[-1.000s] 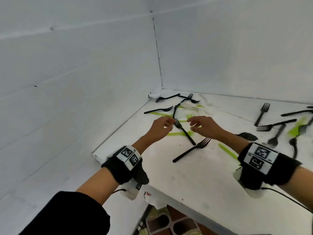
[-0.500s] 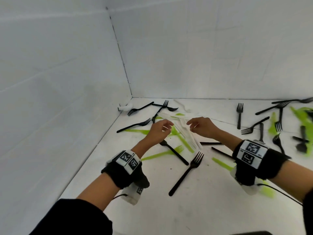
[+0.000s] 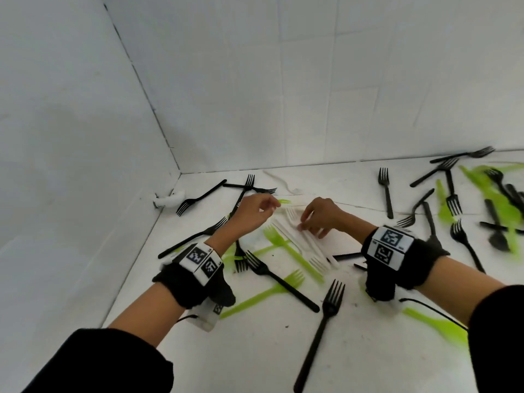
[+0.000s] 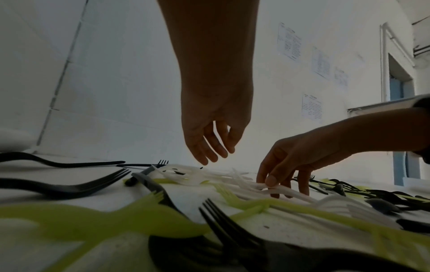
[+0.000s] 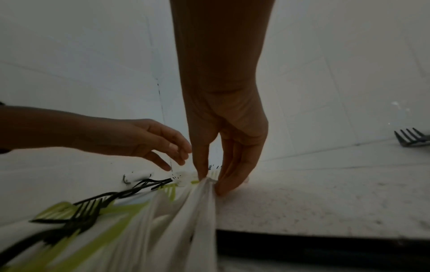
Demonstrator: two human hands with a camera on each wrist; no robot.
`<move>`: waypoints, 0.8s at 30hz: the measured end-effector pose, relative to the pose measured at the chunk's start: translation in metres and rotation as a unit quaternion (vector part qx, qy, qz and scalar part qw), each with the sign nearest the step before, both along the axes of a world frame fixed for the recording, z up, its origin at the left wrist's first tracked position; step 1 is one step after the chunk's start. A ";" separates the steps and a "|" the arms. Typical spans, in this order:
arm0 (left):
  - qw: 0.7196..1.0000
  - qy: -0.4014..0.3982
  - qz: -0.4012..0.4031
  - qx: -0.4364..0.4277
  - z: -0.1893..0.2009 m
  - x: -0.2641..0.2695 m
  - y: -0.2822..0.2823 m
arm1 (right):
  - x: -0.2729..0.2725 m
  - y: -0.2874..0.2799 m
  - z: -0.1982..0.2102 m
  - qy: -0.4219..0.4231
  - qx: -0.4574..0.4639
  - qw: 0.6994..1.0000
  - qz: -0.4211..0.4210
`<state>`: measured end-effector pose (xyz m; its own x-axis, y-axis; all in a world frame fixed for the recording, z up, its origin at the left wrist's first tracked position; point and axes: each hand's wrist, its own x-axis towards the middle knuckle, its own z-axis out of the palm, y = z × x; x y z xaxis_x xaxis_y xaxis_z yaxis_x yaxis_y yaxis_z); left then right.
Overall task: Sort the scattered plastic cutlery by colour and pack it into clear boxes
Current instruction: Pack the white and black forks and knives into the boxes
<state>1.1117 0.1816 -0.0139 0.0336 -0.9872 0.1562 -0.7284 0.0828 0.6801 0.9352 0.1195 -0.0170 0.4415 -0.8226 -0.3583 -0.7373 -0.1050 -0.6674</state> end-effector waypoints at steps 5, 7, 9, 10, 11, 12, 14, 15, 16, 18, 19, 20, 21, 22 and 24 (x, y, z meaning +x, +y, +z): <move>0.998 0.001 -0.062 -0.002 -0.008 0.001 -0.020 | -0.001 0.008 0.001 0.010 -0.043 0.999 -0.016; 0.996 -0.010 -0.088 -0.002 -0.008 0.002 -0.019 | -0.001 0.010 0.002 0.014 -0.073 0.997 -0.013; 0.991 -0.011 -0.133 0.011 -0.009 -0.001 -0.017 | -0.006 0.011 0.003 0.010 -0.104 0.994 -0.038; 0.986 -0.007 -0.164 0.026 -0.008 -0.002 -0.014 | -0.010 0.012 0.004 -0.010 -0.117 0.991 -0.062; 0.979 -0.004 -0.198 0.040 -0.009 -0.006 -0.012 | -0.014 0.014 0.006 -0.034 -0.125 0.988 -0.087; 0.973 -0.009 -0.224 0.052 -0.008 -0.008 -0.009 | -0.017 0.013 0.008 -0.064 -0.129 0.984 -0.105; 0.963 -0.037 -0.257 0.070 -0.012 -0.014 -0.004 | -0.022 0.016 0.016 -0.124 -0.130 0.975 -0.129; 0.958 -0.059 -0.270 0.078 -0.014 -0.017 -0.002 | -0.024 0.016 0.019 -0.157 -0.122 0.970 -0.138; 0.954 -0.075 -0.279 0.083 -0.017 -0.020 -0.001 | -0.024 0.017 0.023 -0.180 -0.122 0.966 -0.141; 0.948 -0.086 -0.291 0.097 -0.020 -0.027 0.000 | -0.025 0.017 0.030 -0.194 -0.134 0.962 -0.141; 0.946 -0.088 -0.297 0.099 -0.021 -0.030 0.000 | -0.024 0.017 0.033 -0.190 -0.145 0.961 -0.137; 0.944 -0.090 -0.302 0.097 -0.021 -0.032 0.000 | -0.023 0.015 0.035 -0.182 -0.157 0.963 -0.126; 0.938 -0.100 -0.316 0.098 -0.022 -0.035 -0.001 | -0.025 0.014 0.034 -0.183 -0.158 0.962 -0.129; 0.936 -0.108 -0.322 0.095 -0.021 -0.035 0.000 | -0.025 0.012 0.032 -0.181 -0.155 0.963 -0.129; 0.937 -0.105 -0.320 0.088 -0.020 -0.034 0.000 | -0.025 0.010 0.028 -0.157 -0.159 0.967 -0.124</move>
<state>1.0781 0.1820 -0.0340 -0.5880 -0.8055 -0.0732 -0.6864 0.4491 0.5720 0.9100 0.1294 0.0109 0.2630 -0.9635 0.0502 -0.5328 -0.1884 -0.8250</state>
